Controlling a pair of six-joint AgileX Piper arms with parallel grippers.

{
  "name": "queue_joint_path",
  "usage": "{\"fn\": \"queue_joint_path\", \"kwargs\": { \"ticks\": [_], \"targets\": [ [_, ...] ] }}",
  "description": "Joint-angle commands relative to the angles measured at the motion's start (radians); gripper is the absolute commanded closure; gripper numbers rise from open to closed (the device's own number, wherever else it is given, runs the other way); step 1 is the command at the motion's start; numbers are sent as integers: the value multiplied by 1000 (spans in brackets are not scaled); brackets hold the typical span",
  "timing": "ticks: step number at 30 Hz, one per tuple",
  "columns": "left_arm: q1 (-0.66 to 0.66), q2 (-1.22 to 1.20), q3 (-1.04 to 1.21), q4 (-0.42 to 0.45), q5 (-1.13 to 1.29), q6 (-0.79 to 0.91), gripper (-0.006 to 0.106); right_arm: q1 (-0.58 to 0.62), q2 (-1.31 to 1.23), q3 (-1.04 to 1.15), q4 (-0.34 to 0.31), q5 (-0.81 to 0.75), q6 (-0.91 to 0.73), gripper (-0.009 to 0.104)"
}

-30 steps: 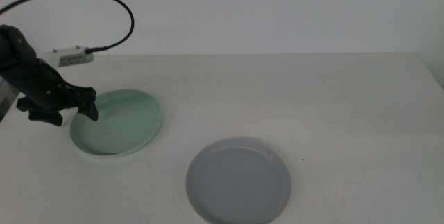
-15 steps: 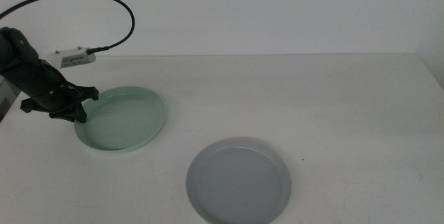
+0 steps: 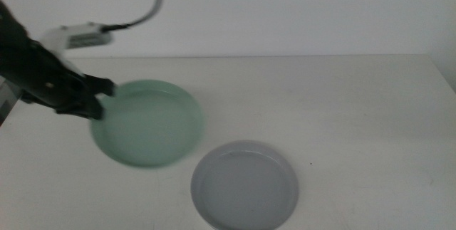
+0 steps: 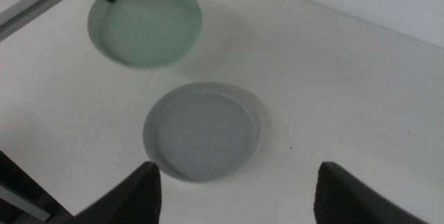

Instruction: Stack the three bowls on top of each other.

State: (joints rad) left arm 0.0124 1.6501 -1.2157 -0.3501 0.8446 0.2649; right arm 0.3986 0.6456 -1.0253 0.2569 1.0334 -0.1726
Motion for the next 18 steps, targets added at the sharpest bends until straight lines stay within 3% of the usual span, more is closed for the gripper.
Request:
{"fn": "queue_joint_path", "kwargs": {
  "ticks": [1, 10, 18],
  "targets": [
    [-82, -86, 20, -42, -39, -34, 100, -8, 4, -21, 1, -59, -5, 39],
    [-375, -55, 62, -48, -172, -122, 100, -8, 4, -21, 1, -59, -5, 39],
    [-462, 47, 62, -55, -270, -140, 100, -8, 4, -21, 1, -59, -5, 39]
  ]
}}
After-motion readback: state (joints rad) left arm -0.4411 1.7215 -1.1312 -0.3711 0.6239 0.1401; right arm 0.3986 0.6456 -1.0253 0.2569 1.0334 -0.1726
